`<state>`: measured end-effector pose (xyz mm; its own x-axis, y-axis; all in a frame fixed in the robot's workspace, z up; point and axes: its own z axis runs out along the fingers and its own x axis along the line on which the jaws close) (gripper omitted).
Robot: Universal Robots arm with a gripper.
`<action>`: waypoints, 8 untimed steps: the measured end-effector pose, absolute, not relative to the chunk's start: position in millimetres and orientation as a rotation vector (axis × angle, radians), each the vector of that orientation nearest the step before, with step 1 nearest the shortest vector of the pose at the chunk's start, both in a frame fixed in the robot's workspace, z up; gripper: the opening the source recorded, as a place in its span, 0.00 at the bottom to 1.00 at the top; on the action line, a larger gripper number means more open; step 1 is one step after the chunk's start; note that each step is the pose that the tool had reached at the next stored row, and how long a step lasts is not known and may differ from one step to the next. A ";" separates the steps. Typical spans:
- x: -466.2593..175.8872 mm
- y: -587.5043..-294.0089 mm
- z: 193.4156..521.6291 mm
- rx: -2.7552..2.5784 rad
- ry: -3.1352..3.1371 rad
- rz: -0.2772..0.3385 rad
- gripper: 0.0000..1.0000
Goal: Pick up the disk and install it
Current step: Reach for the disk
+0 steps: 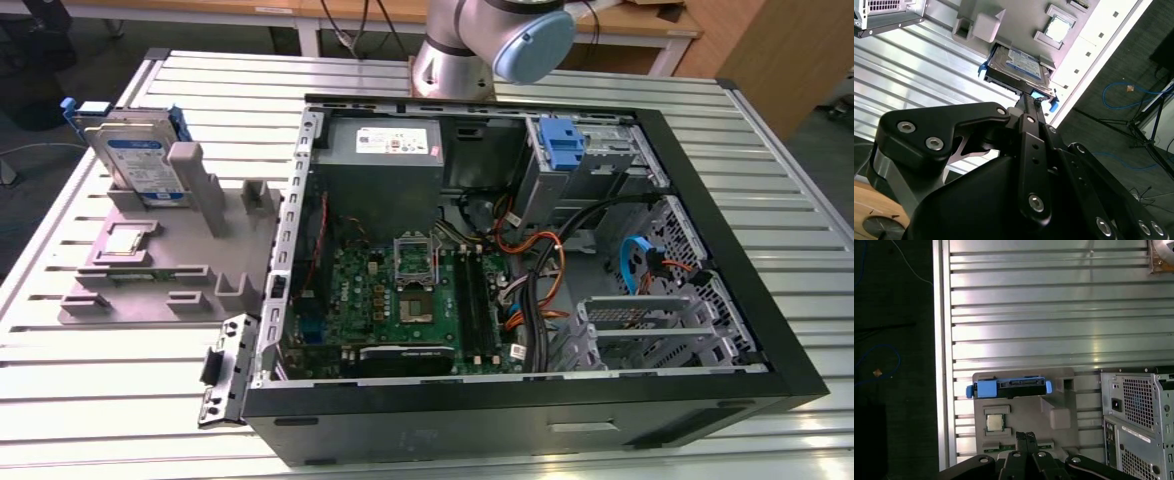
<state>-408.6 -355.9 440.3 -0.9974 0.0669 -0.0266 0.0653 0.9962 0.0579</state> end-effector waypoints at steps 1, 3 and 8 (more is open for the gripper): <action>-408.6 -355.9 440.3 0.103 3.110 0.089 0.11; -408.6 -355.9 440.3 0.103 3.110 0.089 0.11; -408.6 -355.7 437.0 0.103 3.110 0.089 0.11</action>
<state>-408.6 -355.7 437.0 -0.9974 0.0667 -0.0266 0.0650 0.9962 0.0579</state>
